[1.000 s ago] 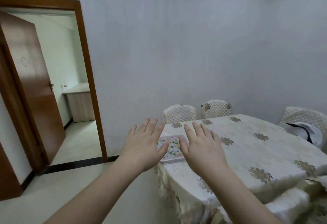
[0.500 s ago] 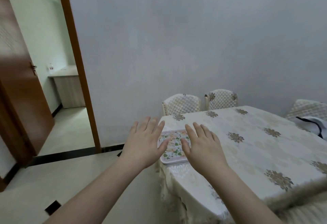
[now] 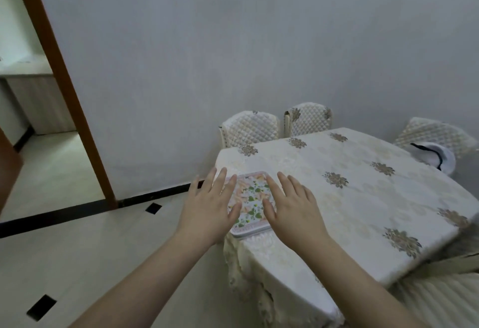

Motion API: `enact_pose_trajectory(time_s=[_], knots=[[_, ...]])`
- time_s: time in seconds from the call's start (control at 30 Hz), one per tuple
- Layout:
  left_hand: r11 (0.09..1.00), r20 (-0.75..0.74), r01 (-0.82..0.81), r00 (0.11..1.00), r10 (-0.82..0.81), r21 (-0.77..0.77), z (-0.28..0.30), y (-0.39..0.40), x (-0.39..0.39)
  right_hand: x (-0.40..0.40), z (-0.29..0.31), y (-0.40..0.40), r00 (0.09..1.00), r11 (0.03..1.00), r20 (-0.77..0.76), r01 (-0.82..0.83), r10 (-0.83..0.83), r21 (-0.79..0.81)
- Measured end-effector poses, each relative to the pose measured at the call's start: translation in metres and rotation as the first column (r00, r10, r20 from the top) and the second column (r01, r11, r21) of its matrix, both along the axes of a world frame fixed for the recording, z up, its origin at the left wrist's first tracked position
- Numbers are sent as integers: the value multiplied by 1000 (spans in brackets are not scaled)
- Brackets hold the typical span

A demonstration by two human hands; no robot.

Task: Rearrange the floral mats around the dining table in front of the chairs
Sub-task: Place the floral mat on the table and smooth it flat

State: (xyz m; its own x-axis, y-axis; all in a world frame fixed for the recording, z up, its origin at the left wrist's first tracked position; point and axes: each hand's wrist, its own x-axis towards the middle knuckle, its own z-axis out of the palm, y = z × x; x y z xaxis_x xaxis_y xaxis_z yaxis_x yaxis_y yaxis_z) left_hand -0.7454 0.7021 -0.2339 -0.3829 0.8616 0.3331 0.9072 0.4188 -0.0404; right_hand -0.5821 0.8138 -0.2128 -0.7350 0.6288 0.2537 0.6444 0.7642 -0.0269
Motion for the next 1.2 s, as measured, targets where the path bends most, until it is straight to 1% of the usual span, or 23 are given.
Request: enact_pose_trajectory(time_s=[0.13,0.3,0.4,0.5,0.6,0.77,0.9,1.0,1.07,1.13,1.2], knots=[[999,-20,15,1000,-16,-28,-21,34,-12,-17,-31,32,1000,999,20,-2,3,-48],[999,4,20,1000,-20,-41,-49,87,-27,-37,-76,88,1000,990,19,-9,12,-143],[998,56,28,998,-25,-56,-70,117,-35,-46,-102,124,1000,985,22,-12,16,-173],[996,121,2,993,8,-87,-92,145,-42,-56,-125,155,999,974,15,-31,36,-222],[993,139,-17,990,34,-118,-115,165,-47,-72,-148,181,998,965,28,-46,55,-260],[989,158,-40,985,63,-140,-158,183,-61,-99,-185,205,998,950,23,-52,62,-308],[988,206,-8,978,40,-157,-190,193,-71,-114,-218,218,994,941,82,-40,71,-335],[979,266,3,962,52,-203,-210,195,-74,-118,-238,227,994,939,108,10,29,-344],[974,306,-7,949,79,-227,-219,195,-76,-119,-247,233,989,931,147,35,20,-363],[973,369,-51,920,133,-225,-227,196,-80,-119,-254,246,989,921,149,47,12,-388],[966,415,-93,890,189,-242,-232,197,-86,-117,-258,267,988,909,148,91,-33,-406]])
